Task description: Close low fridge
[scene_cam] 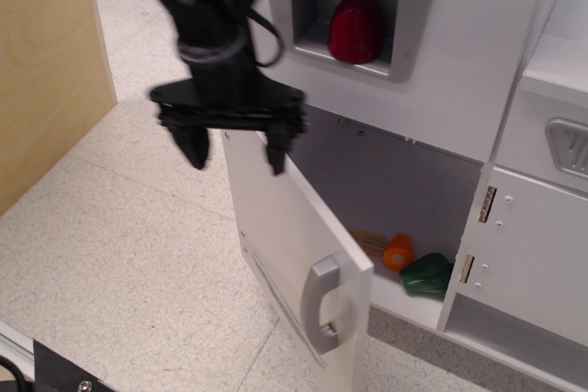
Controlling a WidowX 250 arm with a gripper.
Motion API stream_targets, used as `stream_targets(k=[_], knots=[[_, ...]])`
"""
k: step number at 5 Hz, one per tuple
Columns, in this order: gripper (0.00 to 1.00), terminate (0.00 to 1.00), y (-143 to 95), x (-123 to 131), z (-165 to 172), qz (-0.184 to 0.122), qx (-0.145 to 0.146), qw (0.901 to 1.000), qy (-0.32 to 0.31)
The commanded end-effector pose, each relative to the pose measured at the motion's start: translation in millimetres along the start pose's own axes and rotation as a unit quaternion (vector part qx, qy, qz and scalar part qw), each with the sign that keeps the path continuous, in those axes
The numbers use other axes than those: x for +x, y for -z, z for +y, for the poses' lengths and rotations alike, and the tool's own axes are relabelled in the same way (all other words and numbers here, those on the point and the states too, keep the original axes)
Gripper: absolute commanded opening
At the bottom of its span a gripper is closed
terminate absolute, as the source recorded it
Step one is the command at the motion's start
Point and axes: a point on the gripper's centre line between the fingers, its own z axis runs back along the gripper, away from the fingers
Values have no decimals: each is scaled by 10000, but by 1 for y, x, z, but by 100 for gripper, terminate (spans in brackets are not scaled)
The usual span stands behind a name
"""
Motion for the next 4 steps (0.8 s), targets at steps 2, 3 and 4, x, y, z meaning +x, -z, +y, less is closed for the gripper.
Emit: stream_targets(k=[2, 3, 4], knots=[[100, 0, 57, -33, 43, -136, 373, 9988, 293], [100, 0, 84, -32, 34, -359, 102, 9992, 116], [100, 0, 98, -24, 19, -311, 13, 9995, -9]])
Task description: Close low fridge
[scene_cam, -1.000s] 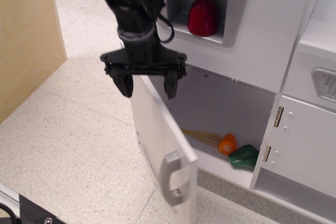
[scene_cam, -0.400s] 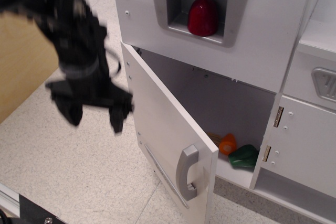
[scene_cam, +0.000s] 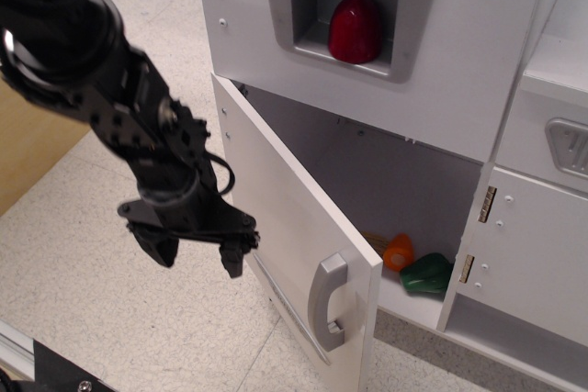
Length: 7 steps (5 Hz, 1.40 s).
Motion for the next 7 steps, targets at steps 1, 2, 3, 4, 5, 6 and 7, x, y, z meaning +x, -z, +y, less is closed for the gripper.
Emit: stream_targets(k=[1, 2, 3, 4, 5, 6, 7], knots=[[100, 0, 14, 23, -29, 35, -110, 9997, -228], [100, 0, 25, 36, -49, 168, -30, 9990, -404], [100, 0, 30, 47, -63, 195, -4, 9983, -543], [100, 0, 35, 64, -76, 178, -10, 9972, -723], [100, 0, 38, 83, -85, 56, -11, 9960, -888], [100, 0, 40, 98, -91, -37, 48, 9945, -1043], [100, 0, 39, 100, -89, -228, 77, 9943, -1042]])
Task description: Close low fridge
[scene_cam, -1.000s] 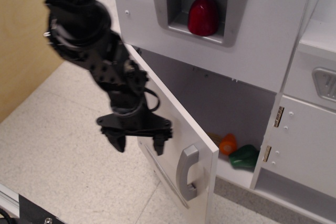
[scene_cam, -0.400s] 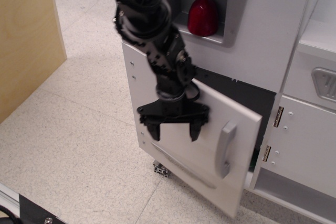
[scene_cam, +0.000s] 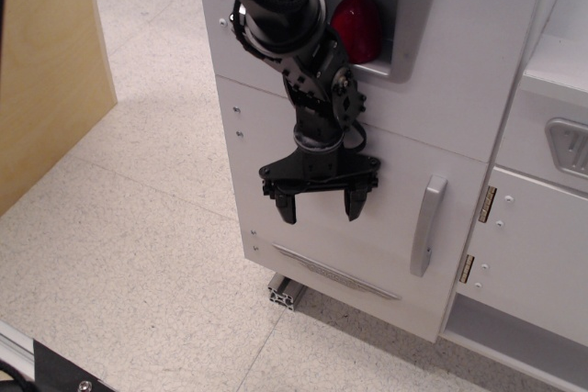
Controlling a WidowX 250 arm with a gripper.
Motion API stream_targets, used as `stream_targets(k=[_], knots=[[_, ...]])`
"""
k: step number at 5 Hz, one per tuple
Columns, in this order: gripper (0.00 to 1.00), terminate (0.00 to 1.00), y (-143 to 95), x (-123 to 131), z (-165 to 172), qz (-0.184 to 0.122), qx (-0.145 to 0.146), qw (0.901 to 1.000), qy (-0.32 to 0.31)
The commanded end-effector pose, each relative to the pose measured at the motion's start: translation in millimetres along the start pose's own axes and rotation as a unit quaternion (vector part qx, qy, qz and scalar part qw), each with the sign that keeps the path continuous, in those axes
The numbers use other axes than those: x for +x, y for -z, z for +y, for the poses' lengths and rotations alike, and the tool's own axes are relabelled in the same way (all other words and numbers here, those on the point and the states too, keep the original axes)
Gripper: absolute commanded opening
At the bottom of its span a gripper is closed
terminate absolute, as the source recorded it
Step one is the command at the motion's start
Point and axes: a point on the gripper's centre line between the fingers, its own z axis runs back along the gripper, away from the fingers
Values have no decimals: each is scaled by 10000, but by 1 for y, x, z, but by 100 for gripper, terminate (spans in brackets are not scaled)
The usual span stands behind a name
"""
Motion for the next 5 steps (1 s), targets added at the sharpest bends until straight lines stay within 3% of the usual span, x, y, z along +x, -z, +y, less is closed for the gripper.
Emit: stream_targets(k=[1, 4, 5], knots=[[100, 0, -23, 6, 2, -442, -176, 9987, 177], [100, 0, -33, -4, 9, -415, -93, 9986, 328], [100, 100, -33, -4, 9, -415, -93, 9986, 328]])
